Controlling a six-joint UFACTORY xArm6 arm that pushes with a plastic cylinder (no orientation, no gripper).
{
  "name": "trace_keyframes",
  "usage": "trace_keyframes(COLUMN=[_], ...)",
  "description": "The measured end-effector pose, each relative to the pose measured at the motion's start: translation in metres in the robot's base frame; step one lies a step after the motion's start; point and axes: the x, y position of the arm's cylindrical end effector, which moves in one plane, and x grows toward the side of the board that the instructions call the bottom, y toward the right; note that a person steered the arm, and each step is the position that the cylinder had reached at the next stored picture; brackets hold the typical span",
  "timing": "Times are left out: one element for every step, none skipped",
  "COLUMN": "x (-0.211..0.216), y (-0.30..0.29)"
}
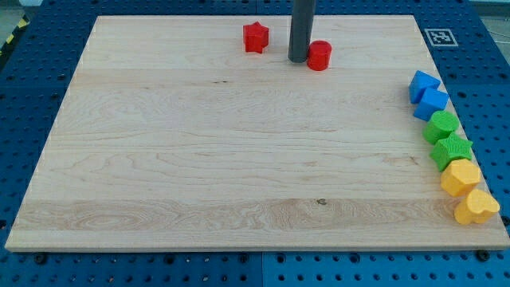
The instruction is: Keep the red circle vertically above the blue triangle
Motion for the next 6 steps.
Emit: trace_keyframes(x=[0.0, 0.0, -0.001, -0.002, -0.002, -0.002], y=[0.007, 0.011, 0.014, 0.029, 0.052, 0.055])
